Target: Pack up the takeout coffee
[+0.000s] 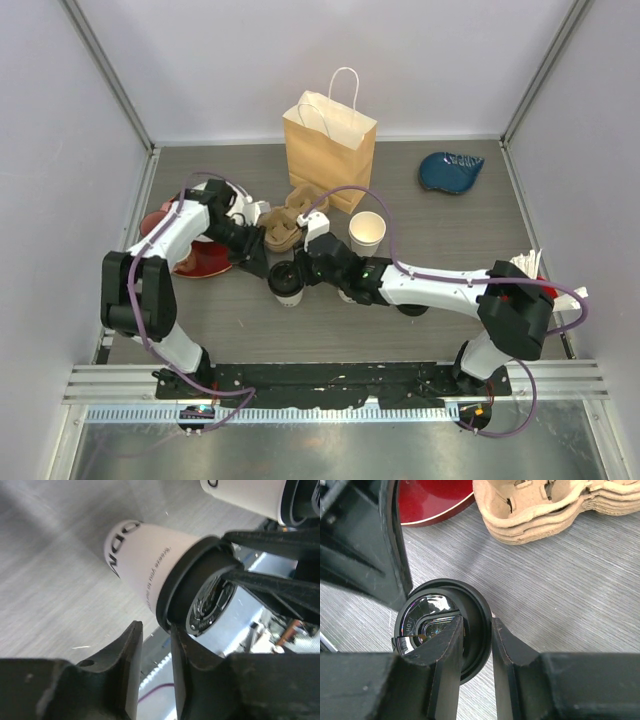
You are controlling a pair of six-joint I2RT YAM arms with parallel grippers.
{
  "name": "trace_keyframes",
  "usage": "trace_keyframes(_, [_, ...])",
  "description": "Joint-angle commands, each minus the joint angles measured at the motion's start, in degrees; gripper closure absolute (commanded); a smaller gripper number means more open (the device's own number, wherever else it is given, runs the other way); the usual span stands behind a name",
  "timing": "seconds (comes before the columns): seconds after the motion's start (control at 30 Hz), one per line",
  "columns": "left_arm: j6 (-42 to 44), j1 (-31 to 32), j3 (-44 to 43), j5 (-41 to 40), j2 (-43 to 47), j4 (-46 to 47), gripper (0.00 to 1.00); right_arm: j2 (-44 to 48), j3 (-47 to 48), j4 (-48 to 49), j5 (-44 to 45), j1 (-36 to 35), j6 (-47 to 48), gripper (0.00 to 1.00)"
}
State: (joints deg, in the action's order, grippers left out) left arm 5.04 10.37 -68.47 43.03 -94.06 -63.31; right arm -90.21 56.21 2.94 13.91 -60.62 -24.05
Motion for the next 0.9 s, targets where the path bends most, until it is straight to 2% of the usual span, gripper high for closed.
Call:
trace_keyframes(0.0, [2.3,-1.8,-2.4,-3.5,5.0,8.4,0.64,-4.1,0.2,-10.1,-2.8,-2.0,0.9,0.99])
trace_keyframes(0.07, [2.3,-2.5,-2.7,-3.4,6.2,8.2,0.6,-4.2,0.9,-10.7,-2.1,-2.0,1.5,0.99])
trace_keyframes(0.27, [2.9,-6.1,-4.9,-4.0,8.1,7.3,0.54,-6.2,4.1,-9.7,-2.2,-2.2,2.9,0.99])
trace_keyframes(0.67, [3.0,-9.9,-5.0,-7.4,12.4,9.3,0.51,-14.6,15.8,-12.2,-3.0,-2.7,7.0,0.98])
trace_keyframes(0.73, [3.0,-10.1,-5.2,-7.3,12.2,9.0,0.51,-15.2,16.3,-12.3,-4.5,-2.7,7.4,0.89])
trace_keyframes(0.77, [3.0,-10.1,-5.3,-7.3,12.3,9.1,0.51,-15.3,17.1,-12.3,-5.1,-2.6,7.4,0.78])
trace_keyframes(0.83, [2.9,-10.1,-5.4,-7.1,12.3,9.3,0.5,-15.5,18.1,-12.9,-5.9,-2.7,7.7,0.65])
trace_keyframes(0.87, [3.0,-10.1,-5.4,-7.0,12.4,9.3,0.5,-15.4,19.1,-13.1,-6.0,-2.7,7.9,0.64])
